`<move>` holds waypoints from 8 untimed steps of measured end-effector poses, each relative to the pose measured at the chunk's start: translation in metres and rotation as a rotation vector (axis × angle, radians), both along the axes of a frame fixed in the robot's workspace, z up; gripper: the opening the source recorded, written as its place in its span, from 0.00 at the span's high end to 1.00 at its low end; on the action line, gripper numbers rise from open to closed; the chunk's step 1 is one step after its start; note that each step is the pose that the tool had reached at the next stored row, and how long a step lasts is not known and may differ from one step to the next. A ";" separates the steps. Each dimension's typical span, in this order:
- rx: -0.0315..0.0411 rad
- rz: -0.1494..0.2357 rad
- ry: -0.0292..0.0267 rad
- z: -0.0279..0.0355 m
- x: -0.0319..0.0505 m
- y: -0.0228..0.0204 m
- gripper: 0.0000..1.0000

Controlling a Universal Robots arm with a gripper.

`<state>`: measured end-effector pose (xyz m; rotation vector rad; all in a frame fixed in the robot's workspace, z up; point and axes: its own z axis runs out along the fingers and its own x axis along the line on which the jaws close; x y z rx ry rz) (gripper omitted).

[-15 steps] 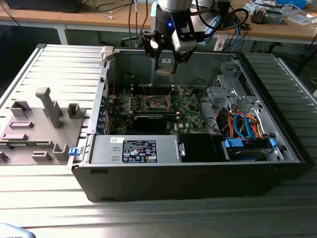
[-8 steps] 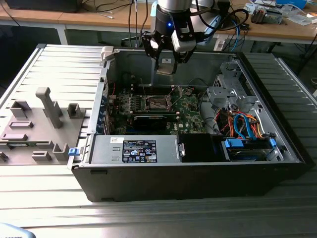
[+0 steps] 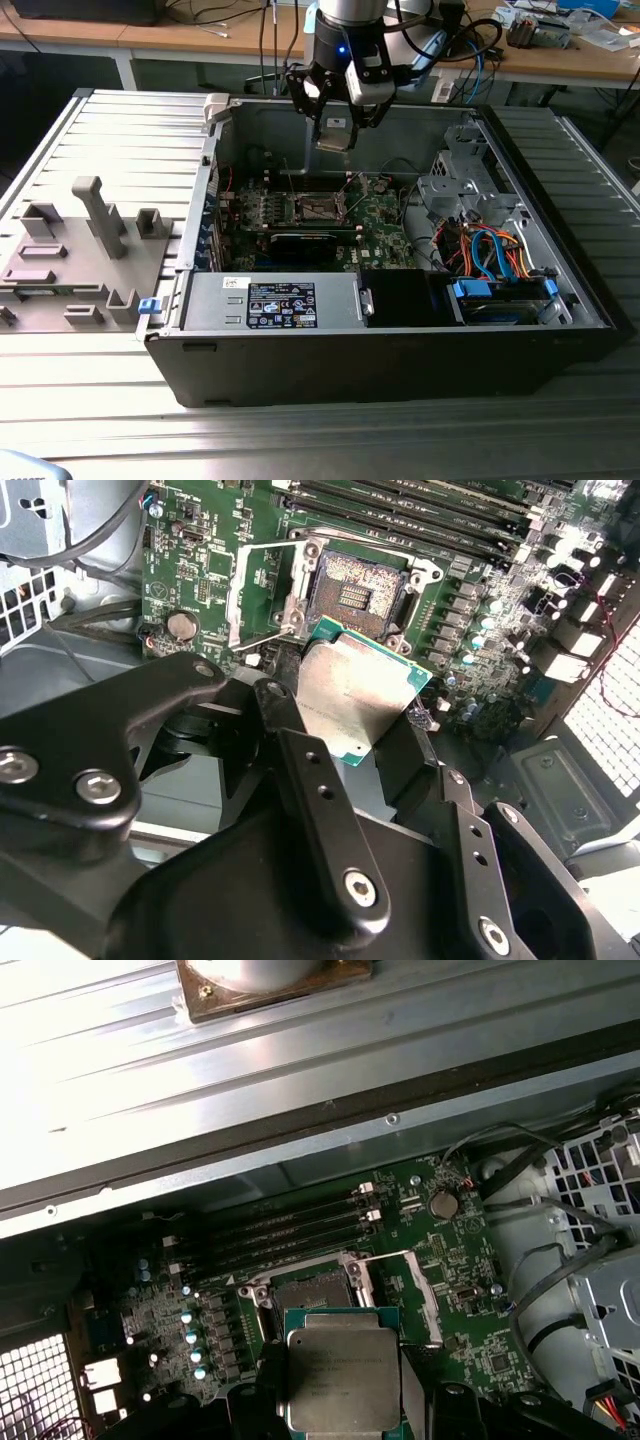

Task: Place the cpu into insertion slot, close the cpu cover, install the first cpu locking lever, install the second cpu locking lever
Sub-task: 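Place the cpu into insertion slot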

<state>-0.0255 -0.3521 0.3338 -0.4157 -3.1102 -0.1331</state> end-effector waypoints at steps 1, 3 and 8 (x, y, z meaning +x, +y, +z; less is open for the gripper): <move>0.0000 -0.001 0.0000 0.0000 0.0000 0.0000 0.45; 0.0000 -0.007 0.0001 -0.0001 0.0000 0.0000 0.45; 0.0000 -0.017 0.0000 -0.0003 0.0000 0.0000 0.45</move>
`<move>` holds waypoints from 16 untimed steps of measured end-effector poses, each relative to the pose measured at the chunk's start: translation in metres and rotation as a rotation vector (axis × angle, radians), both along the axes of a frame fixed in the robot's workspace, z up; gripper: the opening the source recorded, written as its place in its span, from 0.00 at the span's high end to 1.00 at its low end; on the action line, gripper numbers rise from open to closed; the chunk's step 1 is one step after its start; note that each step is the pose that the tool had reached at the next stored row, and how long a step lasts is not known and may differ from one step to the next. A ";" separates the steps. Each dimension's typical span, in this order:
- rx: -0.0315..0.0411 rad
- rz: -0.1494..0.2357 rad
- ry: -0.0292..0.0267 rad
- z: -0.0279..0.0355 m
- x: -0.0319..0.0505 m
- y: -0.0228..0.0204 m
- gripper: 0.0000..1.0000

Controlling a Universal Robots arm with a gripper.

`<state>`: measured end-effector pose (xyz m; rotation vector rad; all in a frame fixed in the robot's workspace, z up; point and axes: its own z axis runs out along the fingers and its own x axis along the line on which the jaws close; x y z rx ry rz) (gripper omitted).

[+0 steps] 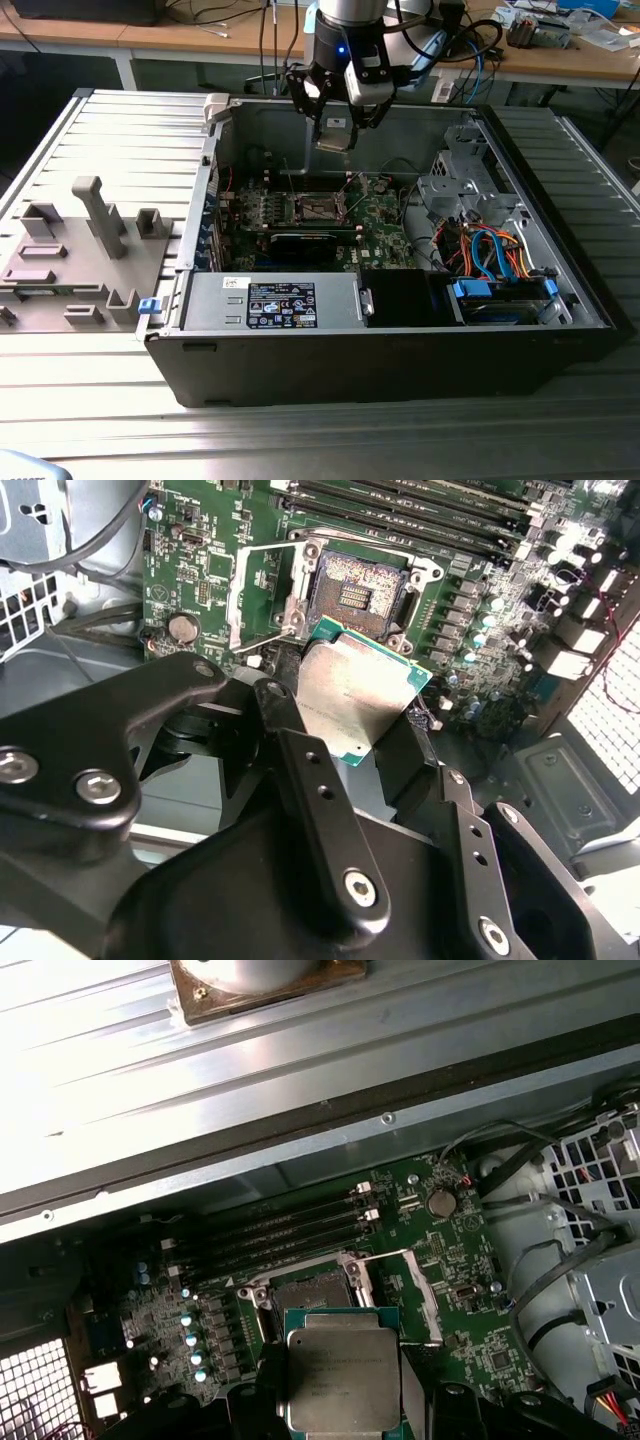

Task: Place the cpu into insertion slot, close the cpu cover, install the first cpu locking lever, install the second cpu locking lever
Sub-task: 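Place the cpu into insertion slot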

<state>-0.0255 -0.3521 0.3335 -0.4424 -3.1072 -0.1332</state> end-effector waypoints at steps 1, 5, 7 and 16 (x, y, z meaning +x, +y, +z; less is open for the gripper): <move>0.0000 -0.001 0.0000 0.0000 0.0000 0.0000 0.45; 0.0000 -0.010 0.0000 -0.0002 0.0000 0.0000 0.45; 0.0000 -0.014 0.0000 -0.0003 0.0000 0.0000 0.45; 0.0000 -0.033 0.0000 -0.0007 0.0000 0.0000 0.45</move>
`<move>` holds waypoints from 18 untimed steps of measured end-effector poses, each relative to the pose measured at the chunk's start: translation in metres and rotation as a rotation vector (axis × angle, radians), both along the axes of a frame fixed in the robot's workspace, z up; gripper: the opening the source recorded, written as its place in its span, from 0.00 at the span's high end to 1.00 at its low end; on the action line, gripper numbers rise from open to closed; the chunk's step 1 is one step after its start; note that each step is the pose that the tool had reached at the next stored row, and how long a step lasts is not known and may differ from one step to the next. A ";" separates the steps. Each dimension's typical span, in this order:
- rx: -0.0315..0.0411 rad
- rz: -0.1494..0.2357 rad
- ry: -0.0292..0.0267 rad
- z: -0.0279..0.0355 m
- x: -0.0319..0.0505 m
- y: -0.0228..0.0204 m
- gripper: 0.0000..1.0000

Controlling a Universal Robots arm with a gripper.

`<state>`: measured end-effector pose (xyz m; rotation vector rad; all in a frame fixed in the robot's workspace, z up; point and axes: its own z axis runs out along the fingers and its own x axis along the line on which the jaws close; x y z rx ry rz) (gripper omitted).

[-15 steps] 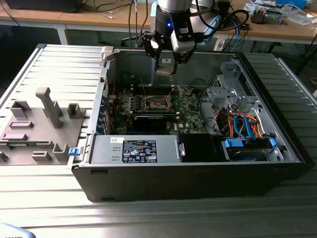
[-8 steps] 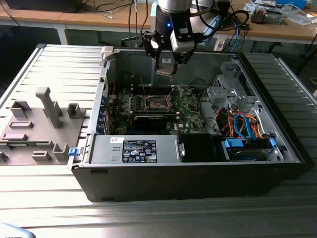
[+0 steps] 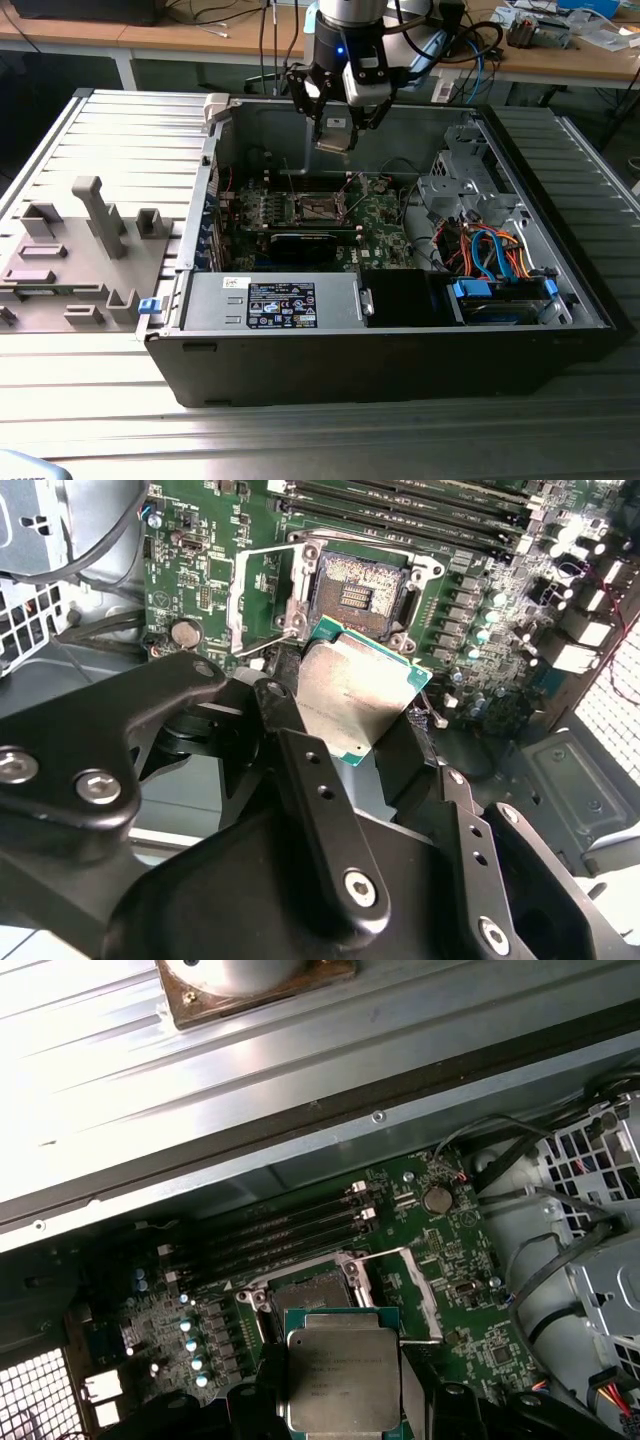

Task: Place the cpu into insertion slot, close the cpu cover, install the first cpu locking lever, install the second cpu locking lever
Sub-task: 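Place the cpu into insertion slot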

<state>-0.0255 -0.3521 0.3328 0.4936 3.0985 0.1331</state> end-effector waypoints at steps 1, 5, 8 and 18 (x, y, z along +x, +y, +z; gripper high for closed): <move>0.0000 -0.003 0.0000 0.0000 0.0000 0.0000 0.45; -0.0001 -0.015 0.0001 -0.0002 0.0000 0.0000 0.45; -0.0001 -0.026 0.0001 -0.0005 0.0000 0.0000 0.45; 0.0000 -0.052 0.0000 -0.0009 0.0000 0.0000 0.45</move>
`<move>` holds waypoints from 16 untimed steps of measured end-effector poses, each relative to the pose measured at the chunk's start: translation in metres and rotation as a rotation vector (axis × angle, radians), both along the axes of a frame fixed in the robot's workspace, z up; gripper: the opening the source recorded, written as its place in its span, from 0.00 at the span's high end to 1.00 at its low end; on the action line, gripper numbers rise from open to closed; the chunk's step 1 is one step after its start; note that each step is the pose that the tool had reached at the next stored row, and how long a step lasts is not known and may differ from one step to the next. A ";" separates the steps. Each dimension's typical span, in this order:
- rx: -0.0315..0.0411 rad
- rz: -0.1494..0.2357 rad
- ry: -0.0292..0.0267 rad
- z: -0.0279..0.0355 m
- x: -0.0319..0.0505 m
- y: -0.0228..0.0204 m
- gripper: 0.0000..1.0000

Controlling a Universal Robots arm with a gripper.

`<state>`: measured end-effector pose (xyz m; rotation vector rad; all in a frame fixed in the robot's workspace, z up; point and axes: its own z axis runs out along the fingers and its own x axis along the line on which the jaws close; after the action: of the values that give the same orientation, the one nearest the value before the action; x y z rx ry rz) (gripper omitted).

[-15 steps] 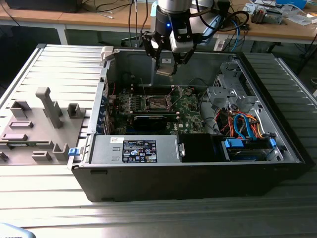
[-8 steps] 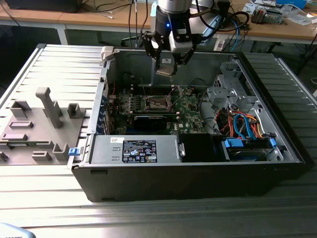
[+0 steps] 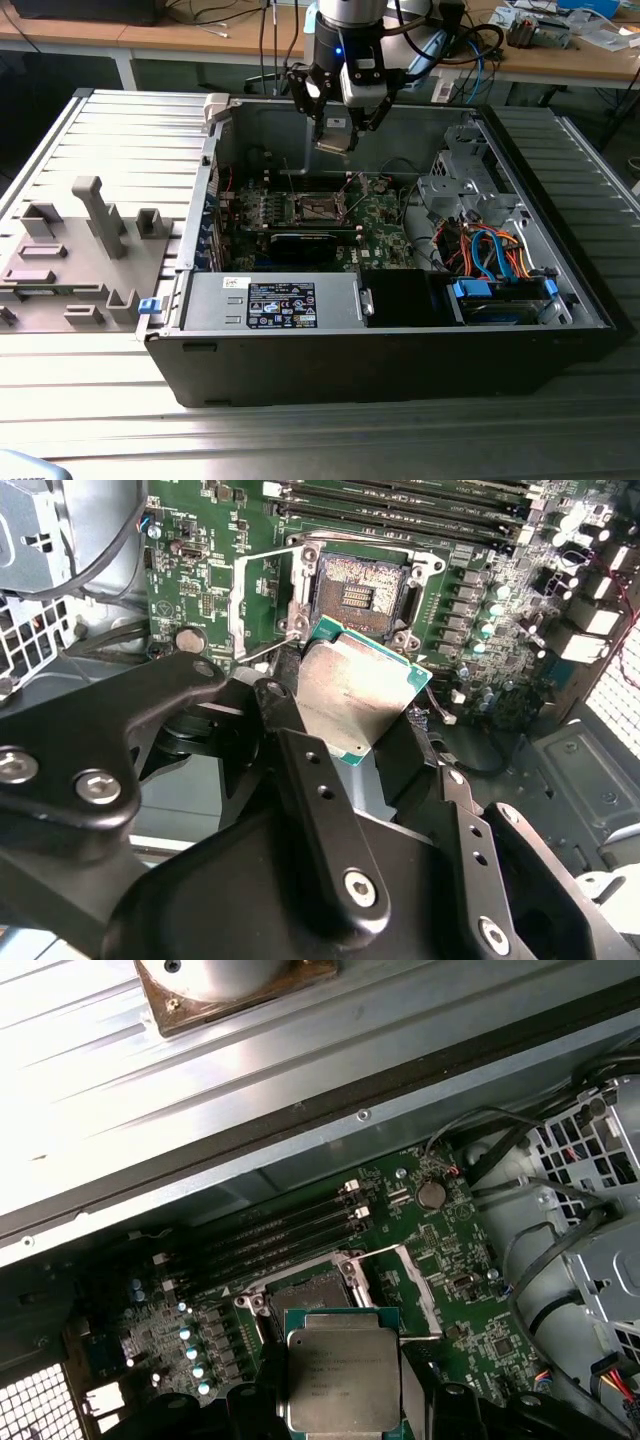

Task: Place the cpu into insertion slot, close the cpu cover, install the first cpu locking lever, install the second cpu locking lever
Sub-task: 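Place the cpu into insertion slot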

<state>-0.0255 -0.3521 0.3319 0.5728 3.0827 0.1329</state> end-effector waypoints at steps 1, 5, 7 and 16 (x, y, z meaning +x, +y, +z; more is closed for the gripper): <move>0.0000 -0.004 0.0000 -0.0001 0.0000 0.0000 0.45; 0.0000 -0.013 0.0000 -0.0002 0.0000 0.0000 0.45; 0.0000 -0.017 0.0000 -0.0003 0.0000 0.0000 0.45; 0.0000 -0.061 0.0000 -0.0010 0.0000 0.0000 0.45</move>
<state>-0.0255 -0.3521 0.3309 0.6665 3.0611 0.1326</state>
